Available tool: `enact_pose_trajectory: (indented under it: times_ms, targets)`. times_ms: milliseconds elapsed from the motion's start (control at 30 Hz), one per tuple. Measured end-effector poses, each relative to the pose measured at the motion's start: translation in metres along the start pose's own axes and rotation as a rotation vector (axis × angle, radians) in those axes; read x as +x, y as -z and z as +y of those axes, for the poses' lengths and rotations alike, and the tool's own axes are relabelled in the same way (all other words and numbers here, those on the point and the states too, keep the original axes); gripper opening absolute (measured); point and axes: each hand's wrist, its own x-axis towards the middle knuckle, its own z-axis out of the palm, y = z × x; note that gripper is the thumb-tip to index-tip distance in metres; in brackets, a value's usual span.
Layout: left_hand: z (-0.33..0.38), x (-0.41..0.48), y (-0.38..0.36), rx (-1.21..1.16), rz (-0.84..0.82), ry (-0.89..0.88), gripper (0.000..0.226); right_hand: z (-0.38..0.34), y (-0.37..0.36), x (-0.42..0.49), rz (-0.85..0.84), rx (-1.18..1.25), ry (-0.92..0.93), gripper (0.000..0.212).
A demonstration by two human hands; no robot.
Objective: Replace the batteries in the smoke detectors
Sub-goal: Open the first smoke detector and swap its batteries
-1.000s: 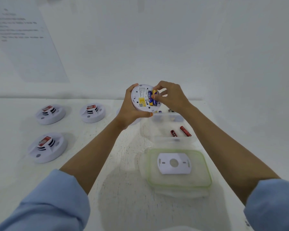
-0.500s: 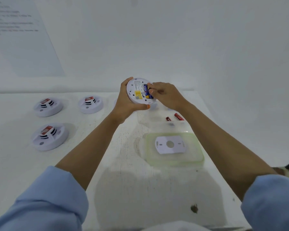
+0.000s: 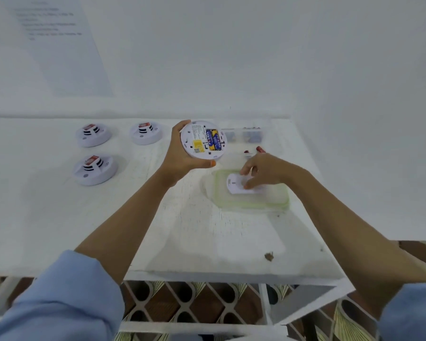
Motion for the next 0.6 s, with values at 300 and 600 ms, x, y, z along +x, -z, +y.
enact_pose_trajectory:
  times_ms: [300,600]
  targets:
    - [0.006,-0.018,-0.004,-0.014,-0.02,0.008,0.096,-0.001,-0.008,0.006,-0.082,-0.122,-0.02,0.069]
    - [0.006,-0.001,0.001,0.001,-0.028,0.002,0.094,-0.009,-0.006,0.015,-0.118,-0.177,-0.071,0.075]
